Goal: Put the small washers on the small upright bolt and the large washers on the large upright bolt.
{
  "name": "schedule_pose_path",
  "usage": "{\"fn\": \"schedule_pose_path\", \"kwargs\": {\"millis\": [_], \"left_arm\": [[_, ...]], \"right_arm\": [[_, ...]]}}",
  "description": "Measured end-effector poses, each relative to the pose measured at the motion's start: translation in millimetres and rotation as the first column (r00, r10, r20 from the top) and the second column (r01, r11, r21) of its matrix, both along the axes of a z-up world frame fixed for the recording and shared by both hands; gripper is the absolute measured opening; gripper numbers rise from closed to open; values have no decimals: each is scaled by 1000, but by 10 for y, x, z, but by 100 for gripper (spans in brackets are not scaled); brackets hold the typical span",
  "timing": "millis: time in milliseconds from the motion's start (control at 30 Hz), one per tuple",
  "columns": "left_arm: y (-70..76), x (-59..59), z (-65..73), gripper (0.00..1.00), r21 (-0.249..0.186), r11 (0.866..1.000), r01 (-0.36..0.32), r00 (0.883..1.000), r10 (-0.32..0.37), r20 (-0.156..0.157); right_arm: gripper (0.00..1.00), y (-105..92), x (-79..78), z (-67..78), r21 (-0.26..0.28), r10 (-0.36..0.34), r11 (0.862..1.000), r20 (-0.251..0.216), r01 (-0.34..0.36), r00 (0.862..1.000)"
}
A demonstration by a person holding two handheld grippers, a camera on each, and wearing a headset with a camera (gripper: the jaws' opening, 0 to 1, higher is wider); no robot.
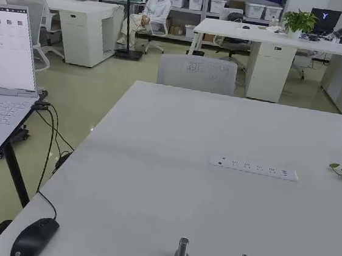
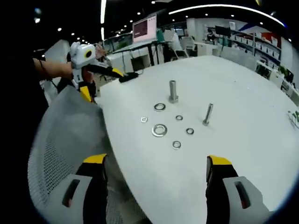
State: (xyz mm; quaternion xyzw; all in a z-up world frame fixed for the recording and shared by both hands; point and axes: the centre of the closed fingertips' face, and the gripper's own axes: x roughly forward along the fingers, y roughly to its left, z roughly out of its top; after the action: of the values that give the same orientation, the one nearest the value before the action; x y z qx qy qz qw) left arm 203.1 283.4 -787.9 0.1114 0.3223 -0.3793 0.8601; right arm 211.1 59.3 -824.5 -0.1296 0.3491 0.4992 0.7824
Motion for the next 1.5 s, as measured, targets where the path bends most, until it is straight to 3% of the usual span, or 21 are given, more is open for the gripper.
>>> {"fn": "schedule_pose_path", "kwargs": {"millis": [533,967,1067,1367,1500], "left_arm": [[-6,-29,-52,95,7,1000,2,1000,-2,-8],[21,-53,-62,95,-3,1000,-4,1000,4,-11],[12,-57,-60,95,-15,1000,-7,1000,7,-10],[4,-77,-93,94,-21,1000,-3,1000,2,-15],[13,-58,-77,94,-17,1000,2,1000,-2,-6]], "right_arm": [[79,11,56,7,-27,38,999,3,-38,999],[71,170,178,58,-71,97,993,23,-96,995],[71,177,212,33,-117,128,985,33,-123,991],[65,275,292,75,-134,167,978,26,-162,986],[61,315,325,79,-168,203,966,24,-196,979]]}}
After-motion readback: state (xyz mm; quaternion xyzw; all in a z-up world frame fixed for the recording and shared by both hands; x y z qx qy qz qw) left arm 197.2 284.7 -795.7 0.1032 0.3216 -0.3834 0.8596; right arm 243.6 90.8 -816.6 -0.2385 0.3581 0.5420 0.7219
